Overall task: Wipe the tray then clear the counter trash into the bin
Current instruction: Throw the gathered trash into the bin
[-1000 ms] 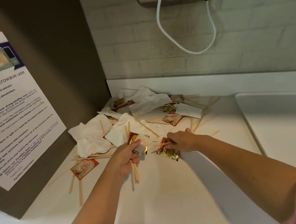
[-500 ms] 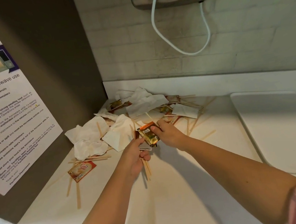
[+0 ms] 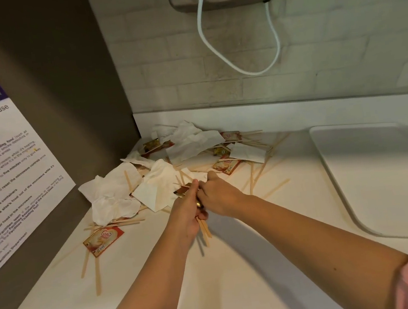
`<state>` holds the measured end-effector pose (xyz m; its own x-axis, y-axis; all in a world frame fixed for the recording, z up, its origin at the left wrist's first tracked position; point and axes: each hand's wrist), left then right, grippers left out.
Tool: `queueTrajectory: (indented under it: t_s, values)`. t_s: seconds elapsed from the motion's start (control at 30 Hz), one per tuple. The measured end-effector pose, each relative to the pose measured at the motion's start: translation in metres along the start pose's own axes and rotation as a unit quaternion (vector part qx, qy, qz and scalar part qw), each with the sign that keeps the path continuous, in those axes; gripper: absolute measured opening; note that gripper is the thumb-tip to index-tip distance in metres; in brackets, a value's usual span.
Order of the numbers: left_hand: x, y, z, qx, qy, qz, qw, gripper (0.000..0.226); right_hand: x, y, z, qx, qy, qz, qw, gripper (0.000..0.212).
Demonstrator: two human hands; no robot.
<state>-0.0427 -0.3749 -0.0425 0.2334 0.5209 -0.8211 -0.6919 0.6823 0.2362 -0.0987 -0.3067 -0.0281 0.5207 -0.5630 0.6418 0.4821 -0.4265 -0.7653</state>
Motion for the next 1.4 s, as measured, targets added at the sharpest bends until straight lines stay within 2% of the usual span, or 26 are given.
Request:
queueTrajectory:
  t_s: [0.07,0.2,0.3,0.43,0.53,0.57,0.63,0.77,0.9,1.07,1.23,1.4]
  values:
    - [-0.001,0.001,-0.004,-0.009,-0.003,0.012,1.000,0.027,-0.003,-0.004,-0.001,0.018,-0.026,0.015,0.999,0.036]
    - [-0.001,0.004,-0.013,-0.003,0.004,0.020,1.000,0.020,-0.012,-0.023,-0.003,0.108,-0.090,0.044,0.989,0.037]
    - [-0.004,0.004,-0.018,0.015,0.006,0.035,0.999,0.018,-0.028,-0.048,-0.007,0.107,-0.105,0.073,0.986,0.041]
    - [-0.010,0.004,-0.023,0.017,0.006,0.039,0.999,0.019,-0.077,-0.087,-0.016,0.075,-0.045,0.152,0.985,0.049]
    - [-0.013,0.006,-0.025,0.020,0.008,0.036,0.999,0.020,-0.105,-0.105,-0.015,0.136,0.058,0.256,0.955,0.051]
    - [-0.013,0.006,-0.026,0.019,0.009,0.036,0.999,0.020,-0.107,-0.106,-0.013,0.160,0.068,0.283,0.943,0.049]
    - [-0.013,0.007,-0.027,0.018,0.012,0.036,0.999,0.021,-0.108,-0.104,-0.010,0.175,0.049,0.320,0.930,0.047]
    - [-0.012,0.010,-0.028,0.016,0.013,0.032,0.999,0.020,-0.115,-0.097,-0.023,0.149,-0.007,0.291,0.945,0.069]
    - [-0.012,0.009,-0.032,0.011,0.017,0.015,1.000,0.018,-0.124,-0.090,-0.042,0.145,-0.057,0.322,0.934,0.047]
    - [-0.010,0.009,-0.034,0.005,0.011,0.012,1.000,0.015,-0.123,-0.089,-0.042,0.104,-0.110,0.310,0.939,0.022]
    - [-0.012,0.008,-0.031,0.001,0.014,0.006,1.000,0.016,-0.117,-0.079,-0.034,0.122,-0.140,0.356,0.916,0.026]
    - [-0.015,0.003,-0.023,-0.001,0.014,0.006,1.000,0.015,-0.114,-0.065,-0.021,0.121,-0.100,0.394,0.905,0.037]
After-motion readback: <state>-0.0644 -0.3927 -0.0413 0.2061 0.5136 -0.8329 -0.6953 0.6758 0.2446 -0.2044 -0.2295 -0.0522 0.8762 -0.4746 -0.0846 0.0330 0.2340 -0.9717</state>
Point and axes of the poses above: each hand's wrist, its own z-axis away from the middle knuckle, its own y-axis out of the palm, x = y × z, and after that the axes turned 5 degrees about -y, right-handed
